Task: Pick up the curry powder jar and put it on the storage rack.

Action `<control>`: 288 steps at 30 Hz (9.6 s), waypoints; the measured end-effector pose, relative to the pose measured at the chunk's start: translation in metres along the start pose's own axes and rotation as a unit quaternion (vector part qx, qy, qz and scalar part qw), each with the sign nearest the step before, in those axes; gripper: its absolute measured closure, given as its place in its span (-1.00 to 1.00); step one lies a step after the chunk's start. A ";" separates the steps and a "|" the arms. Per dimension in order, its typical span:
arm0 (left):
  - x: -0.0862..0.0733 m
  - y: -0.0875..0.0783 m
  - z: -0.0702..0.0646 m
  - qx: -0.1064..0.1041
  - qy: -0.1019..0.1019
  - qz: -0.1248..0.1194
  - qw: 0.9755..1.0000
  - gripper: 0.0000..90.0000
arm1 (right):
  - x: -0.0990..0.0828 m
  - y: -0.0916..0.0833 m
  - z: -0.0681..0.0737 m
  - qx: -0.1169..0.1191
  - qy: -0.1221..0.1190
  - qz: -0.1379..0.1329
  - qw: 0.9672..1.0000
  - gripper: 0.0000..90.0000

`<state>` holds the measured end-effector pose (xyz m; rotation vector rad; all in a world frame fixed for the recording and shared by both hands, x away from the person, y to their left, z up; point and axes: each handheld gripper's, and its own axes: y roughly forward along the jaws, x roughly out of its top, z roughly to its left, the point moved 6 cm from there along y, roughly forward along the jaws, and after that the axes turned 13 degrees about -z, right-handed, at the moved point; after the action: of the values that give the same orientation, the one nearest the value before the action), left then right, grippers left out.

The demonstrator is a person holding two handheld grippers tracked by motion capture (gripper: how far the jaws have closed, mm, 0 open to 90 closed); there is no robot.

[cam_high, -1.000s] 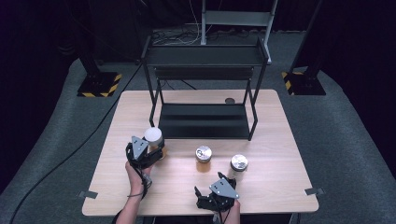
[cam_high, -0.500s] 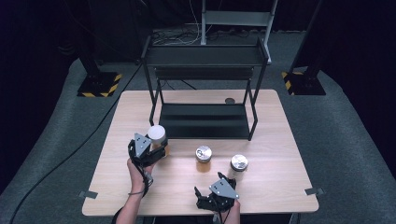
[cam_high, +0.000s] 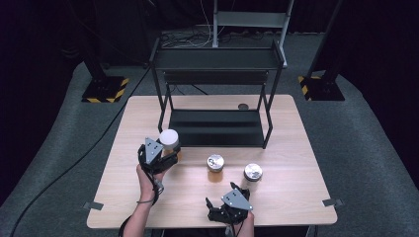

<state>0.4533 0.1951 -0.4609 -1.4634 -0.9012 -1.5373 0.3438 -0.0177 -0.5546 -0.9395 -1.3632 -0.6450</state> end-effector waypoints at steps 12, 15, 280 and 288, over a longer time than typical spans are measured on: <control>0.006 0.006 -0.005 -0.013 0.003 -0.002 1.000 -0.22 | 0.000 0.000 0.000 0.000 -0.001 0.001 1.000 -0.97; 0.008 0.007 -0.006 -0.016 0.004 -0.003 1.000 -0.22 | 0.000 0.000 0.000 -0.001 -0.001 0.001 1.000 -0.97; -0.028 0.124 0.016 0.018 -0.041 0.050 0.998 -0.23 | -0.001 0.001 0.002 -0.007 -0.019 0.005 1.000 -0.96; -0.027 0.123 0.016 0.021 -0.044 0.056 0.997 -0.23 | -0.001 0.001 0.002 -0.007 -0.019 0.005 1.000 -0.96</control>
<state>0.5717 0.1605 -0.4914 -1.5349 -0.8833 -1.3734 0.3431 -0.0154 -0.5560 -0.9734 -1.3872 -0.6320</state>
